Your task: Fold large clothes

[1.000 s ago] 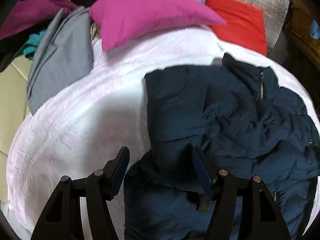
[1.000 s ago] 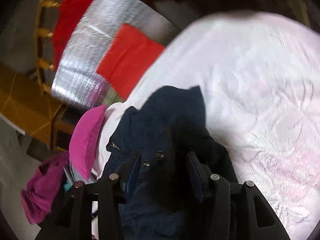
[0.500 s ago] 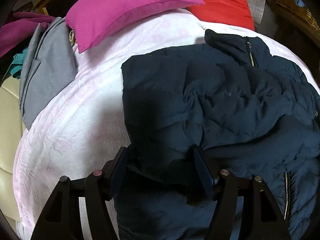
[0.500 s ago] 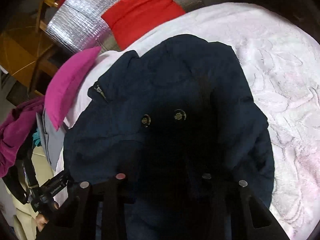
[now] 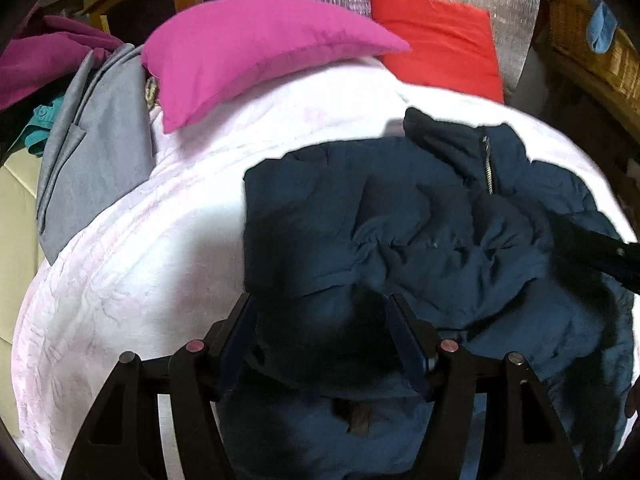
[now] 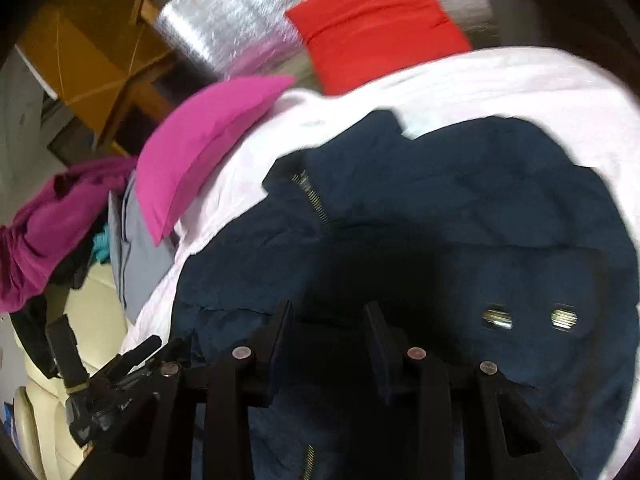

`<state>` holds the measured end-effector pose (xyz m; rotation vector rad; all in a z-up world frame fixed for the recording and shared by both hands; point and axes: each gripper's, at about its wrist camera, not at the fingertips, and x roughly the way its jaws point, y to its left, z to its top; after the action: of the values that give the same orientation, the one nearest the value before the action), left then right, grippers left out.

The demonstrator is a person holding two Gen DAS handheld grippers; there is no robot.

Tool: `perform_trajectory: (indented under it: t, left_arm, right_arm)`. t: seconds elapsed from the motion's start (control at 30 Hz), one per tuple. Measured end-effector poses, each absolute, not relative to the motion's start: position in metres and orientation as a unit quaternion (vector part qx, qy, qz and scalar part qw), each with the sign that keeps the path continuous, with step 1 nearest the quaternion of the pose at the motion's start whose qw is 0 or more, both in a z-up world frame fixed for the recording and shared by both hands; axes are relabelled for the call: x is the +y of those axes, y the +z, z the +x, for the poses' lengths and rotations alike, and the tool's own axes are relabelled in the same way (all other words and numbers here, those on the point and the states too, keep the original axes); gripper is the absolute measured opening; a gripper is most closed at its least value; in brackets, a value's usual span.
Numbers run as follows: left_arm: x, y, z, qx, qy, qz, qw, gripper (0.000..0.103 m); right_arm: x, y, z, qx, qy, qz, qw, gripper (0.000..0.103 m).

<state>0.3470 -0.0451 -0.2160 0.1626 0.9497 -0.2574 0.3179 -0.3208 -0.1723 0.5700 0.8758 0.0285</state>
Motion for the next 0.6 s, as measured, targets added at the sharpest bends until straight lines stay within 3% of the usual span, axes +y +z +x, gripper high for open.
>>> perform_trajectory:
  t: [0.2,0.47,0.6]
  left_arm:
    - [-0.069,-0.233,0.346,0.459,-0.108,0.151,0.869,0.068]
    - [-0.051,-0.211,0.347,0.451,-0.127,0.098,0.878,0.068]
    - [-0.055,-0.210,0.342,0.444,-0.138,0.098,0.880,0.068]
  right_arm:
    - [-0.317,-0.201,0.350,0.466,-0.021,0.254,0.847,0.039]
    - [-0.326,-0.167,0.293,0.415,0.036,0.281,0.865,0.039]
    - [-0.322,-0.177,0.276,0.435,0.061,0.293,0.849,0.039]
